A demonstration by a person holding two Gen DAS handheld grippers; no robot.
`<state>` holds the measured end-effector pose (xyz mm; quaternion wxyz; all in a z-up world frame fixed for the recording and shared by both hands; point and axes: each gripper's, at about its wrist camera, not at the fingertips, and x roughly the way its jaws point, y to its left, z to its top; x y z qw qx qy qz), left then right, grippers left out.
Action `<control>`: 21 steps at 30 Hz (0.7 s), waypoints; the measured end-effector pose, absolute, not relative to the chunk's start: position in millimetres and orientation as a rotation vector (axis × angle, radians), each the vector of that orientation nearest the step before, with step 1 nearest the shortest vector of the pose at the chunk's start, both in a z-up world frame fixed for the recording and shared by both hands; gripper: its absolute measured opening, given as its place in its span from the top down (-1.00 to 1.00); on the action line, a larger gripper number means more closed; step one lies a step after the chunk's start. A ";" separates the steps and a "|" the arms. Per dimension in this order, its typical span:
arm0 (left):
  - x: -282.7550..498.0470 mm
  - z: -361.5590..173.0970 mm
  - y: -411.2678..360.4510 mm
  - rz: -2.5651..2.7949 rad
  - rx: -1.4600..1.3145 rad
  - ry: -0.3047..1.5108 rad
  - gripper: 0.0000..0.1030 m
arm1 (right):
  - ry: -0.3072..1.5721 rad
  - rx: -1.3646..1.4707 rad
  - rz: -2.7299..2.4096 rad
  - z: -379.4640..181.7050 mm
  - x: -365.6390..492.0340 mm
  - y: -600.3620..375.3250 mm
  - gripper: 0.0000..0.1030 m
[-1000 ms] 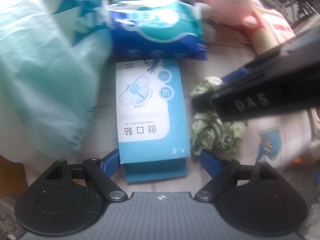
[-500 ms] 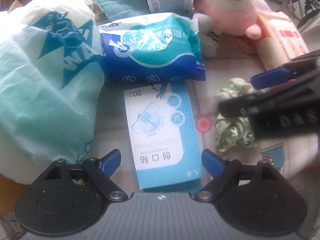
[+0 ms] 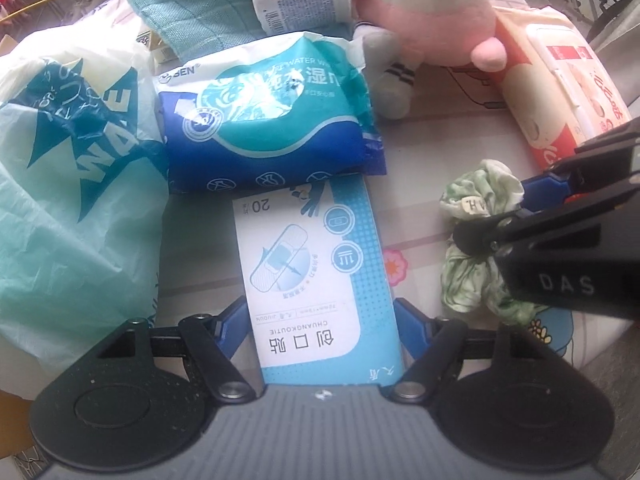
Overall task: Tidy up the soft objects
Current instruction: 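Grasp the blue bandage box with the left tool while the right tool grasps the green scrunchie, then lift the bandage box and scrunchie and carry them over the cardboard box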
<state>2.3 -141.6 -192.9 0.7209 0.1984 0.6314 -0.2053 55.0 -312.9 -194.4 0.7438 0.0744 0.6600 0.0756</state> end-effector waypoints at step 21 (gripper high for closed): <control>26.2 -89.6 -157.0 -0.578 0.267 1.308 -0.48 | 1.316 0.319 0.055 -101.9 63.4 -343.7 0.52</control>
